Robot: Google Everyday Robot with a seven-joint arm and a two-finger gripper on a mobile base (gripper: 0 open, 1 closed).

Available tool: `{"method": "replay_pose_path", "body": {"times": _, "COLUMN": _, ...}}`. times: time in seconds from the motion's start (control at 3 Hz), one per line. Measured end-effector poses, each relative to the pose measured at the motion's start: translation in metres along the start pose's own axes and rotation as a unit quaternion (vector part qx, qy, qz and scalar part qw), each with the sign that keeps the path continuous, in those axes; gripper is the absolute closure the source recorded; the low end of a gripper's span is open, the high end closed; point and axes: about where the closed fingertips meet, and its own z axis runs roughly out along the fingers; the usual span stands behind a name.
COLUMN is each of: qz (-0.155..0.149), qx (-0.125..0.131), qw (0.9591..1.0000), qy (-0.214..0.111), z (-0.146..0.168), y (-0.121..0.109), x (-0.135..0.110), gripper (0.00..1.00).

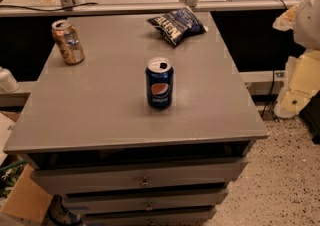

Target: Move blue chip bag near orange can

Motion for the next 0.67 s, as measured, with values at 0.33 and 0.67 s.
{"method": "replay_pose_path", "body": {"times": 0.33, "qz": 0.0, "qx": 0.0, "qw": 1.0, "qy": 0.0, "z": 0.0, "y": 0.0, "x": 0.0, "gripper": 0.0}}
{"method": "replay_pose_path", "body": {"times": 0.67, "qz": -0.01, "qx": 0.005, "qw": 0.9998, "qy": -0.018, "z": 0.003, "y": -0.012, "x": -0.009, "gripper": 0.0}}
